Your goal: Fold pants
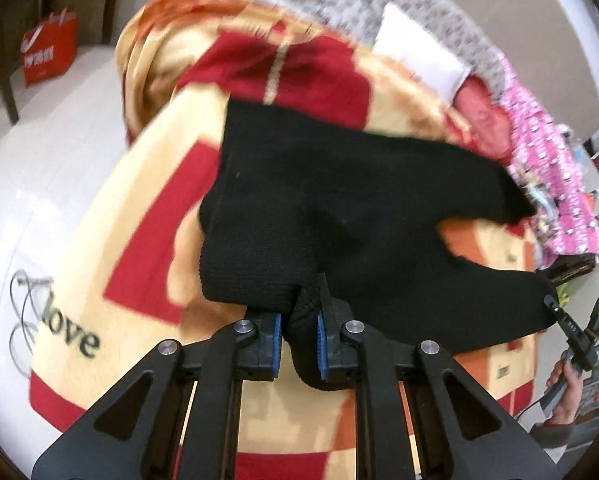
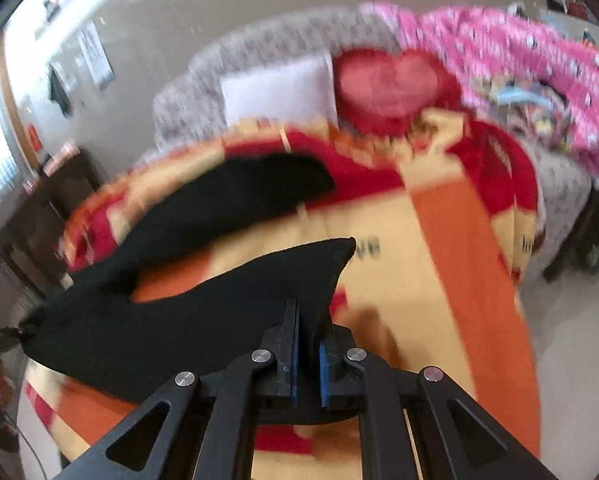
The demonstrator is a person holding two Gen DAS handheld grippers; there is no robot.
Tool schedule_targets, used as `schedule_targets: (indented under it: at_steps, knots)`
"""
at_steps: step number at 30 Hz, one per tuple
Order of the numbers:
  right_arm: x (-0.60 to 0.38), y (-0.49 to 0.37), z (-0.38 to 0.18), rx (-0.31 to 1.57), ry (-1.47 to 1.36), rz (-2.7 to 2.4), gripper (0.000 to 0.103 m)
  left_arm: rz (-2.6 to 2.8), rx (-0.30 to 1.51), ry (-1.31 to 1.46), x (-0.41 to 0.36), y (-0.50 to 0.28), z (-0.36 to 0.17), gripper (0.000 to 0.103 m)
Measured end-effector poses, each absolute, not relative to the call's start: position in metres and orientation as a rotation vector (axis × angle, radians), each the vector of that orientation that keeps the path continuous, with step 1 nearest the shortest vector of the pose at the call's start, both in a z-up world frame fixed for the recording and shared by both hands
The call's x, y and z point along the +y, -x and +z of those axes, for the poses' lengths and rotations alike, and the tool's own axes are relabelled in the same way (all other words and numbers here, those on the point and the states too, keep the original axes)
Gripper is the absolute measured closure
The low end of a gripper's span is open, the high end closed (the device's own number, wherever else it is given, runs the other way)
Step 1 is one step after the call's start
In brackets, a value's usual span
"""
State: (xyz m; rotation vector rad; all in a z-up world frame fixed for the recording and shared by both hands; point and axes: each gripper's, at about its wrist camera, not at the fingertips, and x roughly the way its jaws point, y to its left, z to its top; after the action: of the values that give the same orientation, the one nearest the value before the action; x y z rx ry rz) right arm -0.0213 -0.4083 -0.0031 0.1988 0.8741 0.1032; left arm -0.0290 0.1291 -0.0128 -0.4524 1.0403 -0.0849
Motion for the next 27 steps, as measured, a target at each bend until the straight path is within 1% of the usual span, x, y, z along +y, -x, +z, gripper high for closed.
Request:
schedule_targets:
  at_steps: [2,4,5,7,10,13,15,18,19,21,26,27]
  knots:
    - [-0.407,0.009,-0.032,0.972,-0.160,0.038,0.096,-0.070,1.091,0.451,0.130,0.028,-0.027,0.088]
    - [-0.405,0.006,-0.042,1.008,-0.124,-0.005,0.095,-0.053,1.099,0.420,0.131,0.035,-0.027,0.087]
    - [-0.404,0.008,-0.038,0.992,-0.117,-0.007,0.095,-0.048,1.092,0.406,0.131,0.039,-0.023,0.085]
    - [-0.397,0.013,-0.025,0.960,-0.070,-0.029,0.087,-0.031,1.075,0.377,0.136,0.049,-0.013,0.083]
    - [-0.382,0.016,-0.002,0.904,-0.012,-0.046,0.082,-0.013,1.064,0.359,0.142,0.059,-0.001,0.082]
    - [-0.359,0.017,0.014,0.853,-0.061,0.076,0.079,0.038,1.042,0.297,0.137,0.063,0.010,0.082]
    - [-0.334,0.016,0.020,0.843,-0.087,0.201,0.078,0.078,0.994,0.259,0.135,0.067,0.022,0.082]
    - [-0.294,0.009,0.015,0.854,-0.132,0.423,0.077,0.050,0.947,0.288,0.133,0.070,0.036,0.082]
    - [-0.275,0.005,0.010,0.874,-0.134,0.499,0.077,0.037,0.949,0.286,0.131,0.068,0.037,0.080]
    - [-0.250,0.002,0.004,0.885,-0.103,0.553,0.077,0.014,0.955,0.275,0.123,0.062,0.036,0.073]
    - [-0.200,-0.005,-0.021,0.947,-0.015,0.659,0.077,-0.014,0.995,0.277,0.103,0.042,0.017,0.072]
    - [-0.195,-0.006,-0.027,0.959,0.004,0.667,0.075,-0.013,1.004,0.280,0.099,0.036,0.011,0.072]
